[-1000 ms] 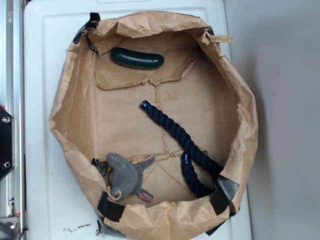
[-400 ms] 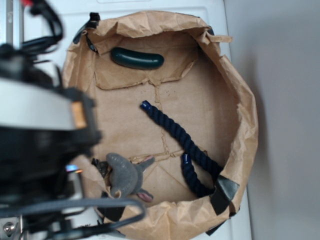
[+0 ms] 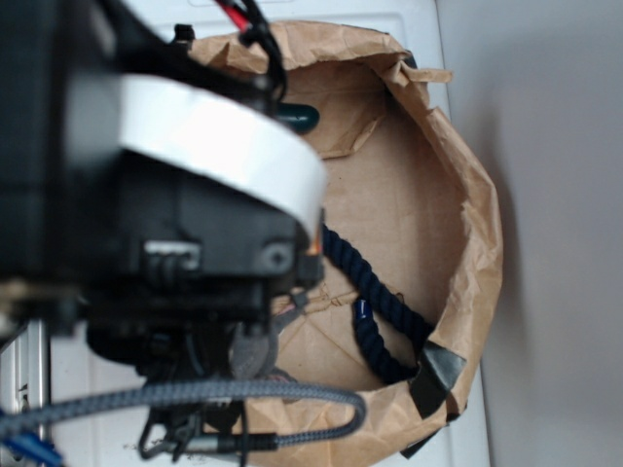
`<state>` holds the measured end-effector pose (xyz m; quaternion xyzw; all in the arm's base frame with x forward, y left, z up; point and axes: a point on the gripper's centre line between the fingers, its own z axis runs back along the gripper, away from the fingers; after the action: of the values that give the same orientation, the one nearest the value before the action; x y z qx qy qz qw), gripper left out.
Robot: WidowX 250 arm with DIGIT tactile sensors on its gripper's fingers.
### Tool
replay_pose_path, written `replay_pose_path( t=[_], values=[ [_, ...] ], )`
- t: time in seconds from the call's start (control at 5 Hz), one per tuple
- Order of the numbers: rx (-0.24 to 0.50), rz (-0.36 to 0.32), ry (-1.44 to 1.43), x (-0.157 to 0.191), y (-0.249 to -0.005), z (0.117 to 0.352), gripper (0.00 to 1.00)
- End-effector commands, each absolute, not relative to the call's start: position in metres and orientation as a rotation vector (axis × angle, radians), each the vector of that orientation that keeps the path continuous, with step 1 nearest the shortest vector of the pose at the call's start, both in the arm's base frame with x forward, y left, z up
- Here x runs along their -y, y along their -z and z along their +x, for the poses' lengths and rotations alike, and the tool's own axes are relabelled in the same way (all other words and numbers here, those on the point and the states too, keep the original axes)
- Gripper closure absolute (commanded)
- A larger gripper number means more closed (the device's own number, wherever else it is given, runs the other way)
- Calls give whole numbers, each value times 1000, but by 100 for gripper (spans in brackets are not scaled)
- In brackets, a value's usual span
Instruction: Grab the blue rope.
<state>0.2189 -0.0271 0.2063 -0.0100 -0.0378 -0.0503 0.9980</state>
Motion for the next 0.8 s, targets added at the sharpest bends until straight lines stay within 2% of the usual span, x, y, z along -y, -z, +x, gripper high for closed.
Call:
replay_pose_path(
  t=[0.0, 0.2, 0.6],
  values=[
    [129, -23, 92, 26, -219, 224, 0],
    [129, -23, 92, 26, -219, 224, 0],
    [246, -77, 225, 26, -198, 286, 0]
  ],
)
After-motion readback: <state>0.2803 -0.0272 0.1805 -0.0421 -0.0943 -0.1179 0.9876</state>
